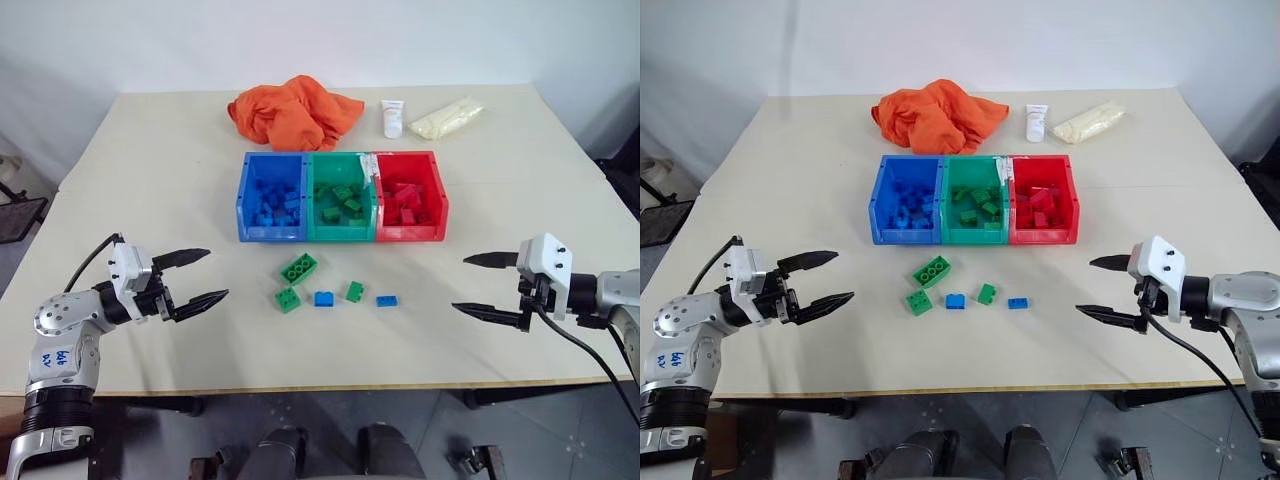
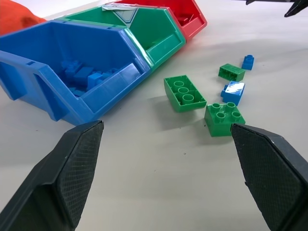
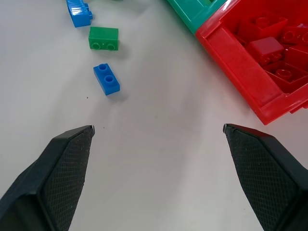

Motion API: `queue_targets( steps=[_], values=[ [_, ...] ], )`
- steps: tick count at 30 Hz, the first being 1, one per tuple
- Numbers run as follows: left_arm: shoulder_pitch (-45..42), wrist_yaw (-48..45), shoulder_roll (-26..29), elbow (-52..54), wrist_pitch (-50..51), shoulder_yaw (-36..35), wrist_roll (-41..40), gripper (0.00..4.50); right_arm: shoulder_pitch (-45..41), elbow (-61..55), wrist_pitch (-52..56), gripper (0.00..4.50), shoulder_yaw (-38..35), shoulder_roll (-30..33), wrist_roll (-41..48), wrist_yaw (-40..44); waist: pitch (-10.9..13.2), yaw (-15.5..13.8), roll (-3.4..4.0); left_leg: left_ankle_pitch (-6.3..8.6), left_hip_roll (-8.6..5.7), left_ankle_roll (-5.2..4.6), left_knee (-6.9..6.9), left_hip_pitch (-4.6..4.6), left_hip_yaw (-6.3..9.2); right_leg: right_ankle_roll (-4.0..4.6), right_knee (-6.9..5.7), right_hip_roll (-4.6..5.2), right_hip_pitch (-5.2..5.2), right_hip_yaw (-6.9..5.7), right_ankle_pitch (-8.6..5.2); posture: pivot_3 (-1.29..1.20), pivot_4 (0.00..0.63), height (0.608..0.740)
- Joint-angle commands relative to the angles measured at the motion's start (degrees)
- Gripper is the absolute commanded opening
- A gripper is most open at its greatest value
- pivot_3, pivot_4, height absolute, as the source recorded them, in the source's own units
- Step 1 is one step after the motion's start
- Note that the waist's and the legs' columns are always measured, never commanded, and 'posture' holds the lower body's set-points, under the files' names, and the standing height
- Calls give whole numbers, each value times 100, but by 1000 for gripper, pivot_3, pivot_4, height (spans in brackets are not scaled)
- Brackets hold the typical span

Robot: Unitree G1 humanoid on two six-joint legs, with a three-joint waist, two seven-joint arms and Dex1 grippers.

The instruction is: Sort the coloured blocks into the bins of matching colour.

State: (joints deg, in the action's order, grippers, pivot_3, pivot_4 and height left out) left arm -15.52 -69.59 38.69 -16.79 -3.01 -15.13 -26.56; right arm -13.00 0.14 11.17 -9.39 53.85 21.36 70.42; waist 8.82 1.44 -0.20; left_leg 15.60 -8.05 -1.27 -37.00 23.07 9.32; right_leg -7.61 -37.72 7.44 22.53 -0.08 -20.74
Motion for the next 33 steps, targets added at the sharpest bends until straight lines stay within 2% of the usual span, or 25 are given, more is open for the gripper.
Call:
queue_targets(
  steps=[1,11,18,24,28,33],
  values=[
    [-109,3,37,81,62,-41,-91,4487,-78,-79,-67,4500,-183,96,27,-44,0,-3,0,0,0,0,0,0,0,0,0,0,0,0,0,0,150,740],
    [-2,188,167,335,350,164,148,4487,-135,-65,315,4500,-23,166,-176,-279,0,-6,0,0,0,0,-1,0,0,0,-1,-1,0,2,0,0,150,740],
    [-233,-533,124,-169,137,181,-83,4487,831,-21,508,4500,-743,934,-114,169,2,-134,3,2,-1,-4,-4,1,-14,0,4,0,3,9,0,0,150,740],
    [-380,-894,99,-491,79,213,-118,4487,1394,-18,513,4500,-1337,1241,-111,354,2,-139,1,4,0,-7,-4,0,-25,-1,7,0,2,13,0,0,150,740],
    [-483,-1033,23,-630,-114,186,-118,4487,1321,-121,560,4500,-1346,1253,-74,356,2,-125,2,5,9,-6,-3,-1,-34,-2,10,-3,3,12,0,0,150,740],
    [-502,-1176,13,-643,-120,178,-178,4487,868,-524,756,4500,-912,1118,38,309,2,-121,1,6,11,-5,-4,-1,-42,-4,10,-3,6,16,1,0,150,740]
  ],
)
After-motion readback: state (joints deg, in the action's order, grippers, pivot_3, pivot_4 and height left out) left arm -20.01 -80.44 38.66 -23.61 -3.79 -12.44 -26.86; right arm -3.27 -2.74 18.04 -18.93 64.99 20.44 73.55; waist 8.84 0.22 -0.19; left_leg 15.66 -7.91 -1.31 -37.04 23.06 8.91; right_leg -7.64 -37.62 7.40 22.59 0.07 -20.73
